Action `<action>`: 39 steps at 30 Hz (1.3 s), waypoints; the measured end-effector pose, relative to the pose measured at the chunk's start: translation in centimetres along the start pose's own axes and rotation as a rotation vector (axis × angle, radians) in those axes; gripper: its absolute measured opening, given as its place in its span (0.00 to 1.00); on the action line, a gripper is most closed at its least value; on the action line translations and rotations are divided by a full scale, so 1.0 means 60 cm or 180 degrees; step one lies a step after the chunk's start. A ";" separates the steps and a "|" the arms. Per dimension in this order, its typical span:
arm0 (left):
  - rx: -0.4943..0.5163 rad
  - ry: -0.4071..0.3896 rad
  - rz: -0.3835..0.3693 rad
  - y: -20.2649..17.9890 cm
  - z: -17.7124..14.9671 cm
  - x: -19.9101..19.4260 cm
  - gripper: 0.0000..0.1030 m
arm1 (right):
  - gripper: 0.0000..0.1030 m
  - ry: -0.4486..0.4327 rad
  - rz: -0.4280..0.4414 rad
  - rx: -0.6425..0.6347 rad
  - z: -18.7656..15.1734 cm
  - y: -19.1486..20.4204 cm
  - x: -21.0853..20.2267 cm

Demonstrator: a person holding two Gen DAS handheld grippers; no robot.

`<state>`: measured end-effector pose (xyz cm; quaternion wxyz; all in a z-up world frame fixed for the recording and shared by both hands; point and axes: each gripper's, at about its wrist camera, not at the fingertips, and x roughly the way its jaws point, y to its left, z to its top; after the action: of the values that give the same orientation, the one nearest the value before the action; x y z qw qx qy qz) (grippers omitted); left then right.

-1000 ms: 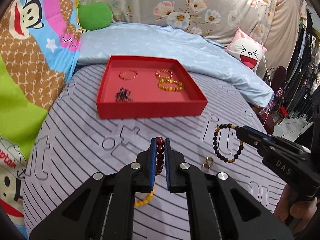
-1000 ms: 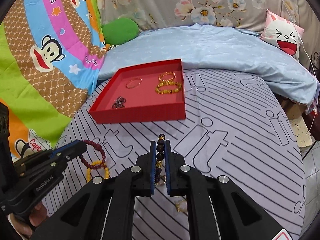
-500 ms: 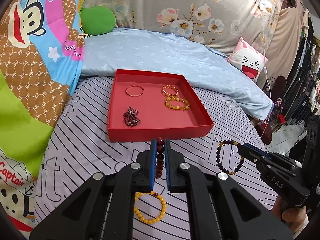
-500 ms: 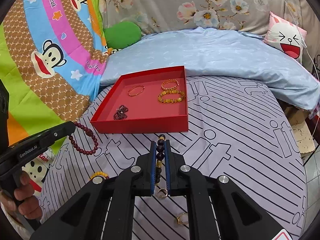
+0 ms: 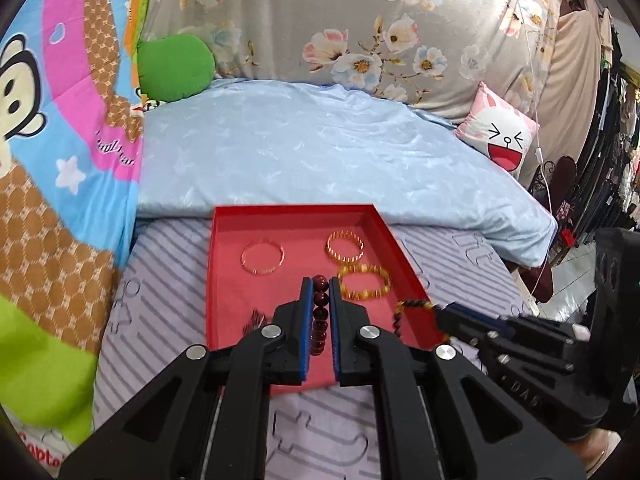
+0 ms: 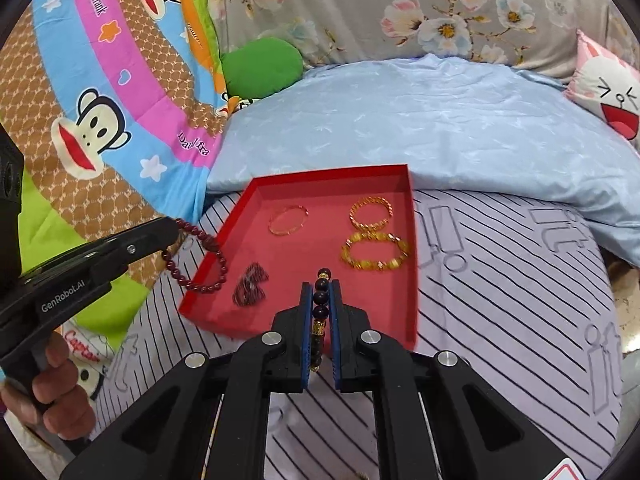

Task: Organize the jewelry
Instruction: 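Carry both bracelets over the red tray and open both tools to drop them, then move both tools back toward the yellow bead bracelet and gold ring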

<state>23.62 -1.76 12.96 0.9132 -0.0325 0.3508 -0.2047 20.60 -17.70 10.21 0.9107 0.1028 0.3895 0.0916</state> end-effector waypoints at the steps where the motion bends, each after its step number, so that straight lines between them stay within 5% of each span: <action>1: -0.0025 0.0001 -0.0021 0.003 0.010 0.013 0.07 | 0.07 0.0014 0.0063 0.0029 0.008 0.000 0.011; 6: -0.0114 0.0128 -0.0185 0.022 0.041 0.088 0.07 | 0.07 0.0167 0.0260 0.0102 0.032 0.006 0.083; 17: -0.0213 0.0706 0.0202 0.099 0.001 0.232 0.08 | 0.07 0.0405 -0.0266 -0.0120 0.010 -0.023 0.153; 22: -0.0173 0.0729 0.0433 0.111 -0.005 0.239 0.09 | 0.08 0.0396 -0.0451 -0.0163 0.005 -0.035 0.160; 25: -0.0243 0.0664 0.0528 0.116 -0.008 0.229 0.37 | 0.12 0.0348 -0.0513 -0.0162 0.005 -0.041 0.155; 29: -0.0241 0.0534 0.0593 0.111 -0.007 0.207 0.46 | 0.25 0.0236 -0.0540 -0.0169 0.007 -0.041 0.133; 39: -0.0001 0.0280 0.0718 0.064 -0.011 0.135 0.46 | 0.26 0.0079 -0.0466 -0.0173 -0.001 -0.023 0.065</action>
<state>29.95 -1.38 6.61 0.9142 0.0160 0.3920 -0.1018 23.32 -18.07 7.11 0.9125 0.0482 0.4045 0.0366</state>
